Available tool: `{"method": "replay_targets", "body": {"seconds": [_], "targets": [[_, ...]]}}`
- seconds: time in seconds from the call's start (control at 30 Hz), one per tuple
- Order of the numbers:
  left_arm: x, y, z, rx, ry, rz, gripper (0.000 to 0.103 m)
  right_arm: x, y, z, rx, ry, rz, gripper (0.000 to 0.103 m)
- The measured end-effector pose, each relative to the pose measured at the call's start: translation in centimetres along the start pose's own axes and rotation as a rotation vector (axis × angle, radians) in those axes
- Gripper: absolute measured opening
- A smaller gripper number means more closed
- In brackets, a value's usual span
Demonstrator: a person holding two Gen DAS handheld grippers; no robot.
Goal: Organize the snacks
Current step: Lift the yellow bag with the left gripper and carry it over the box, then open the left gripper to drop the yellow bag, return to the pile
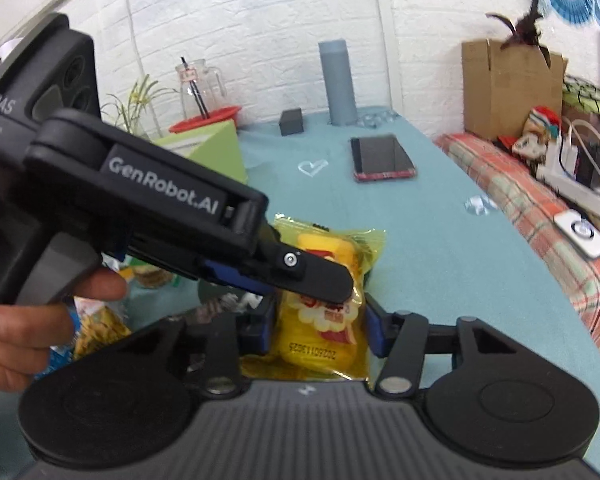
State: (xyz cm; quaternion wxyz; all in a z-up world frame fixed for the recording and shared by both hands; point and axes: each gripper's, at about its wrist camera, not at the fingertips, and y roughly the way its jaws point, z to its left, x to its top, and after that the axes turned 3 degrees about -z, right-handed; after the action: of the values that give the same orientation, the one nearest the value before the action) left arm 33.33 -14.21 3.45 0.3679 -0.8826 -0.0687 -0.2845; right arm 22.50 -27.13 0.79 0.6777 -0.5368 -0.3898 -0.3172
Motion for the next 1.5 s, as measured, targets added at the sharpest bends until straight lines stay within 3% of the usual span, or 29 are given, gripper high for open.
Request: {"method": "replay_targets", "body": {"seconds": [0.2,0.4,0.6,0.73,0.77,0.93,1.0,1.1,1.17,1.33,1.5], "targets": [[3.8,-7.3,0.9,0.040,0.025,-0.182,0.023,5.3,1.0,4.0,0.067,-0.096,-0.123,0.057],[7.8,-13.5,4.9,0.192,0.026,-0.321,0.024,10.6,6.6,9.3,0.206,-0.178,-0.169,0.058],[9.8,-14.5,11.4,0.273,-0.056,-0.327,0.024,12.0,13.4,13.3,0.294,-0.209,-0.100,0.058],[10.1,-12.3,15.0,0.243,-0.110,-0.277,0.028,11.1,16.2,13.6,0.284,-0.203,-0.029,0.061],[10.1,-11.7,15.6,0.231,-0.122,-0.265,0.032,11.0,16.3,13.4,0.277,-0.194,-0.032,0.067],[9.5,-12.6,15.3,0.182,-0.137,-0.295,0.058,11.7,12.1,11.5,0.258,-0.175,-0.130,0.079],[8.7,-13.7,13.2,0.175,-0.092,-0.310,0.059,11.4,9.8,10.7,0.233,-0.195,-0.173,0.088],[6.3,-15.2,10.0,0.201,-0.012,-0.342,0.061,9.8,6.2,9.3,0.192,-0.201,-0.197,0.090],[4.0,-15.7,8.3,0.171,0.017,-0.336,0.062,8.2,4.1,8.3,0.176,-0.180,-0.181,0.091],[-1.9,-13.8,4.7,0.047,0.038,-0.218,0.062,1.6,-0.2,6.3,0.115,-0.112,-0.089,0.093],[-6.5,-10.5,3.4,0.030,-0.010,-0.066,0.056,-4.5,-4.2,5.5,0.082,-0.003,-0.009,0.093]]}}
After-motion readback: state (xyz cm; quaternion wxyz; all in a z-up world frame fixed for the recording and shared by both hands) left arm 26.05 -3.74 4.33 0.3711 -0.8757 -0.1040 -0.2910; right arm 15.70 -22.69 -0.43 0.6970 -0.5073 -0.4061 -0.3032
